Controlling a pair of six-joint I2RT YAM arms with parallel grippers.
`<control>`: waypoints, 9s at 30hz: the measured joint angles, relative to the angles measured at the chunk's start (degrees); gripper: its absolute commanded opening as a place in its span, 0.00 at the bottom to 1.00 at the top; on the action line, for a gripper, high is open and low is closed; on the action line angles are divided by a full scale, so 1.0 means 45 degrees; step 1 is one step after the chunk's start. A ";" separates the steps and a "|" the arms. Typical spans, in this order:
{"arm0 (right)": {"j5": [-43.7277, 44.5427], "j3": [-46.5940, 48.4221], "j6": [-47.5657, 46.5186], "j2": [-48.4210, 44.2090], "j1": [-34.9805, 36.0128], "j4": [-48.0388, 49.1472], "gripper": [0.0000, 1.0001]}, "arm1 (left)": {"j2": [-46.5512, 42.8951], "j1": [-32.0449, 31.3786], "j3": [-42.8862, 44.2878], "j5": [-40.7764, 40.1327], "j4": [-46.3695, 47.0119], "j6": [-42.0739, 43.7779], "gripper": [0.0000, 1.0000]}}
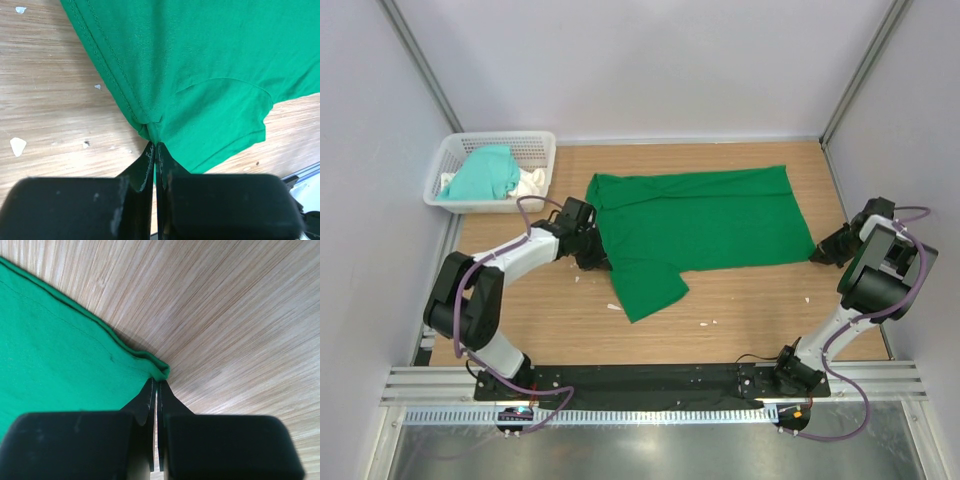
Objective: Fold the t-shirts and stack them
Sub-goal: Fold the tshirt
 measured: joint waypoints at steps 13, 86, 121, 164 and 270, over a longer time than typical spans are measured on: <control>0.0010 0.2637 0.0617 0.0316 0.0476 -0.1025 0.01 | 0.0029 0.1035 0.2050 0.0228 -0.0607 -0.0758 0.00; -0.0894 1.1147 0.1418 0.7150 0.2317 -0.2671 0.01 | 0.6144 0.3235 0.7349 0.1540 -0.0835 -0.1807 0.00; -0.0243 0.8208 0.1112 0.1870 0.5897 -0.2220 0.69 | 0.2186 0.2657 0.5110 0.1914 -0.0549 0.0641 0.55; -0.2613 0.3808 0.1846 0.3347 1.1987 0.1520 0.16 | 0.4410 0.0627 0.3725 0.1413 -0.0359 0.0962 0.00; -0.6849 0.9568 0.5119 0.6674 0.9811 0.2254 0.03 | 0.8854 0.2108 1.1200 0.5134 -0.0471 0.1001 0.00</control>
